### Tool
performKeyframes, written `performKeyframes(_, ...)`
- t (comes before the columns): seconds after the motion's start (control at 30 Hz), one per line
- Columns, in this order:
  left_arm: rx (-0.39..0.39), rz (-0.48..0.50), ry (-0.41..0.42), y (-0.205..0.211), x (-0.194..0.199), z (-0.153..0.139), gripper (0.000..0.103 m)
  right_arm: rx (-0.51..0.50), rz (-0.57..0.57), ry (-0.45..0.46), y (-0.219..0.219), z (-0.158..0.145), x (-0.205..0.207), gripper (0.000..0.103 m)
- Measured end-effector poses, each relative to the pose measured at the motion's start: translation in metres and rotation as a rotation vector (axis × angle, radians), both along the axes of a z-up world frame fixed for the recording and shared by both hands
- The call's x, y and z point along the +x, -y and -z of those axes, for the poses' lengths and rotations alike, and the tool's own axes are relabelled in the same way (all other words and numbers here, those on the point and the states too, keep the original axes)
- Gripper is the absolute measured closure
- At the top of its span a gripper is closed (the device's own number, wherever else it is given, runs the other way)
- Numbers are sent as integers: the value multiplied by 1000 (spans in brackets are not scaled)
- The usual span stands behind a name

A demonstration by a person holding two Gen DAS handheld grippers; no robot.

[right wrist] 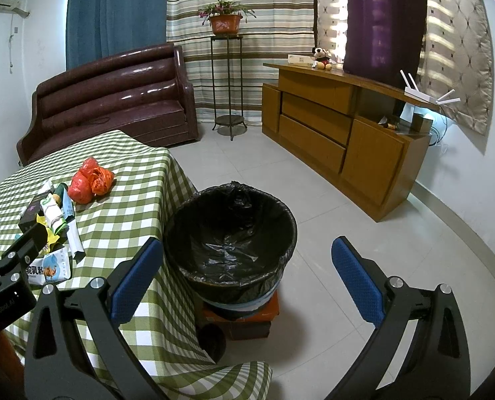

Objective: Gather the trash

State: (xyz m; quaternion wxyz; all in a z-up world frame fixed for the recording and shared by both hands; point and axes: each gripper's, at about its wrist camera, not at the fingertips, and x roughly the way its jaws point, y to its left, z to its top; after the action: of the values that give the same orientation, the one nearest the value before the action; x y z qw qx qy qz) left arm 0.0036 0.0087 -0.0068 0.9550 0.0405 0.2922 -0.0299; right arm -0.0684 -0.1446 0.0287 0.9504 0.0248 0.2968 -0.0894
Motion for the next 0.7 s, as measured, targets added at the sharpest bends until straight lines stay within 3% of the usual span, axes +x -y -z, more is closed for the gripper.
performKeyframes(0.7,17,10,16,4,-3,0,6,0,-1,-5,-2,2,-1,4)
